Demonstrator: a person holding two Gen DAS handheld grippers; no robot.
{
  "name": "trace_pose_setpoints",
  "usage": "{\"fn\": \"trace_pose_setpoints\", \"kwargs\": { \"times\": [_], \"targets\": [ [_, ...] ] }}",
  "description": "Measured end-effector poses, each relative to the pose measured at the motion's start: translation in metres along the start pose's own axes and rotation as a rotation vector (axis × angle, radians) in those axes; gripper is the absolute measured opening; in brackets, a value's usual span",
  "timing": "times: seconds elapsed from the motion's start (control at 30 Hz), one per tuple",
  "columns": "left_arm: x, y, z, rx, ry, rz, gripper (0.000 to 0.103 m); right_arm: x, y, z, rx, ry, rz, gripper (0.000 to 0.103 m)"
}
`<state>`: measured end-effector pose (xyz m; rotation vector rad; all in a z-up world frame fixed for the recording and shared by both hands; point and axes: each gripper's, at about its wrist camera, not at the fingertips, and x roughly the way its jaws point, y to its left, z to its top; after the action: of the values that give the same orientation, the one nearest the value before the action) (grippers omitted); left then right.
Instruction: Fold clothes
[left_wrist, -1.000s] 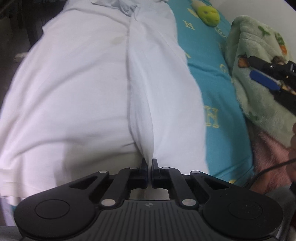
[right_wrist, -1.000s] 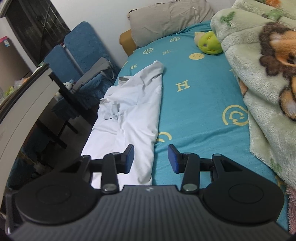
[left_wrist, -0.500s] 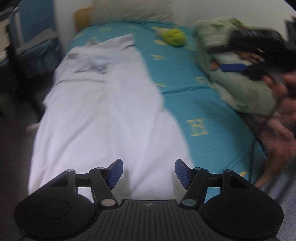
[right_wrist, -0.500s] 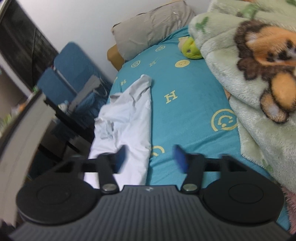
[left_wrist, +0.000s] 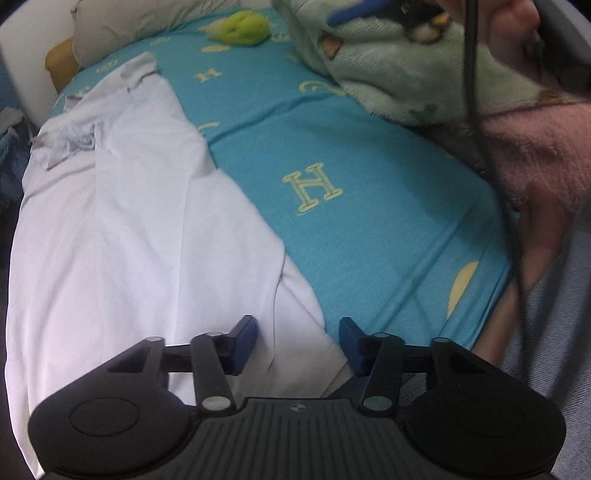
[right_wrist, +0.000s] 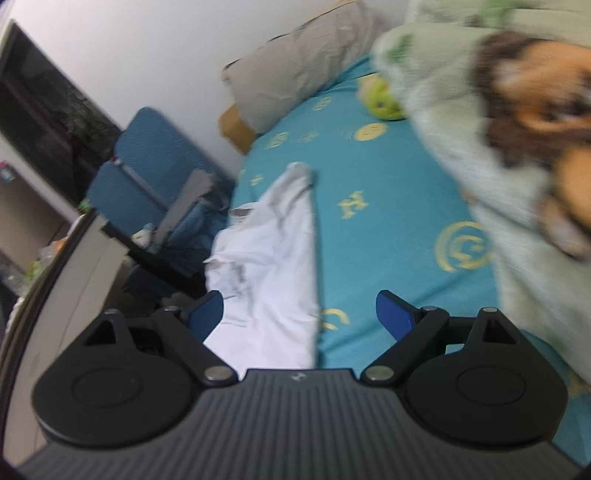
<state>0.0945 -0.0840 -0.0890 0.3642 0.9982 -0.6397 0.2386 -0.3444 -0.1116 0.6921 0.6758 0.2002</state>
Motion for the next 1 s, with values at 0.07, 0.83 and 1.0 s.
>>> {"fn": "trace_pose_setpoints", "kwargs": {
  "times": [0.07, 0.83, 1.0],
  "targets": [
    [0.001, 0.006, -0.001, -0.022, -0.004, -0.014, 0.027, 0.021, 0.007, 0.012, -0.005, 0.009, 0.047, 0.091],
    [0.017, 0.052, -0.004, -0.149, -0.099, -0.378, 0.006, 0.365, 0.006, 0.094, -0.282, 0.106, 0.03, 0.014],
    [0.013, 0.049, 0.0, -0.151, -0.113, -0.386, 0.005, 0.344, 0.006, 0.114, -0.276, 0.084, 0.021, 0.008]
  ]
}}
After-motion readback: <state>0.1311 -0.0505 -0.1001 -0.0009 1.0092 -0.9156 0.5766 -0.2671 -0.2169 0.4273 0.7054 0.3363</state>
